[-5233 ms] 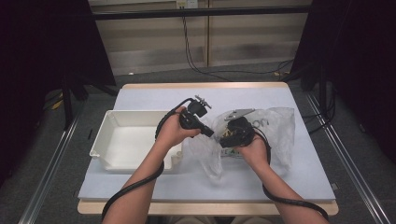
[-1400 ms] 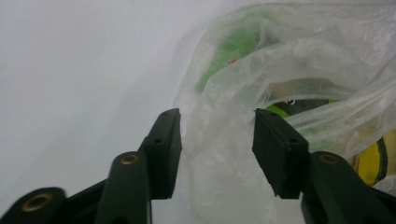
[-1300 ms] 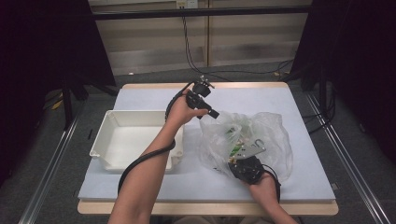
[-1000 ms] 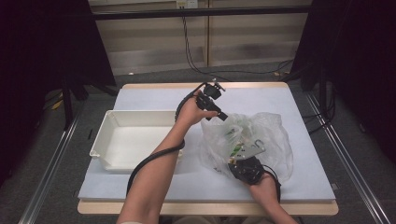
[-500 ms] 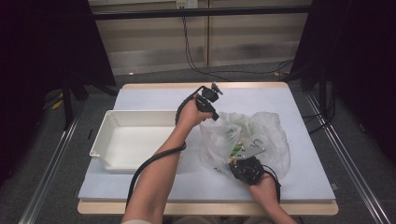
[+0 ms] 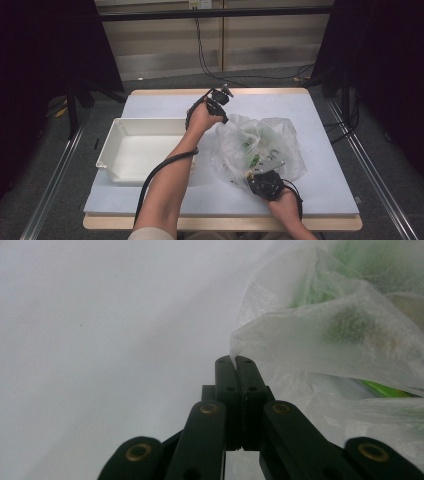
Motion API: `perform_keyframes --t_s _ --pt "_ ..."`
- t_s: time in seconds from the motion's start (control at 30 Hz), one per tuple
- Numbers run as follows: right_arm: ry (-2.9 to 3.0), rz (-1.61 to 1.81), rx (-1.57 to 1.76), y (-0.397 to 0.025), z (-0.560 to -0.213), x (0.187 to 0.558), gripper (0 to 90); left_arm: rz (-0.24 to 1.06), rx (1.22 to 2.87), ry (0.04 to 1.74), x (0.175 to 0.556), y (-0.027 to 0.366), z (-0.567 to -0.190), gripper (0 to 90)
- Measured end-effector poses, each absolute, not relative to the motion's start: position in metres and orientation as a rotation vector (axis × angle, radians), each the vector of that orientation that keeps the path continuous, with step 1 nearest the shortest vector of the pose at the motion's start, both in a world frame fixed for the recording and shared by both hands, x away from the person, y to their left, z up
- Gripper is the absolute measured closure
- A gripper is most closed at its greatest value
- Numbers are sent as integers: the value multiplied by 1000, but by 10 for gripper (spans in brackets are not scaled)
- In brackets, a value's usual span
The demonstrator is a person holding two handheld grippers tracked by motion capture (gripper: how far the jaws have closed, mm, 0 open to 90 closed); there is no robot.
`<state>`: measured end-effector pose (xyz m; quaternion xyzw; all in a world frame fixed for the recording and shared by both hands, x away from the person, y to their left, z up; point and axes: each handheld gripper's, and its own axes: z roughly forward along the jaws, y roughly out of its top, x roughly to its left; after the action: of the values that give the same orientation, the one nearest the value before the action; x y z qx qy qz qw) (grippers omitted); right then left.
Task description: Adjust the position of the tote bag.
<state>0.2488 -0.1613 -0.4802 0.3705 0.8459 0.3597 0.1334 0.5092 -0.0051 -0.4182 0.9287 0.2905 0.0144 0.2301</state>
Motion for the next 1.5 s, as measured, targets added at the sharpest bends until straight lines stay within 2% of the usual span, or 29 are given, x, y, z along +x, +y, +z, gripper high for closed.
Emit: perform_keyframes --t_s 0.53,0.7,0.77,0.87,1.07,1.5 --pt "2469 1041 1045 -161 -480 242 900 87 2534 864 525 -5 -426 900" --pt "2468 1039 1051 -161 -480 242 900 35 2506 896 521 -4 -424 895" --pt "2473 1060 1057 -162 -480 243 900 40 2494 896 516 -3 -418 806" --pt "2479 1067 1069 -162 -480 245 900 -20 2461 895 509 1 -409 716" --pt "2467 1069 1087 -165 -481 247 900 -35 2430 879 494 5 -395 542" --pt "2456 1079 1114 -166 -481 250 900 -14 2439 828 477 0 -376 418"
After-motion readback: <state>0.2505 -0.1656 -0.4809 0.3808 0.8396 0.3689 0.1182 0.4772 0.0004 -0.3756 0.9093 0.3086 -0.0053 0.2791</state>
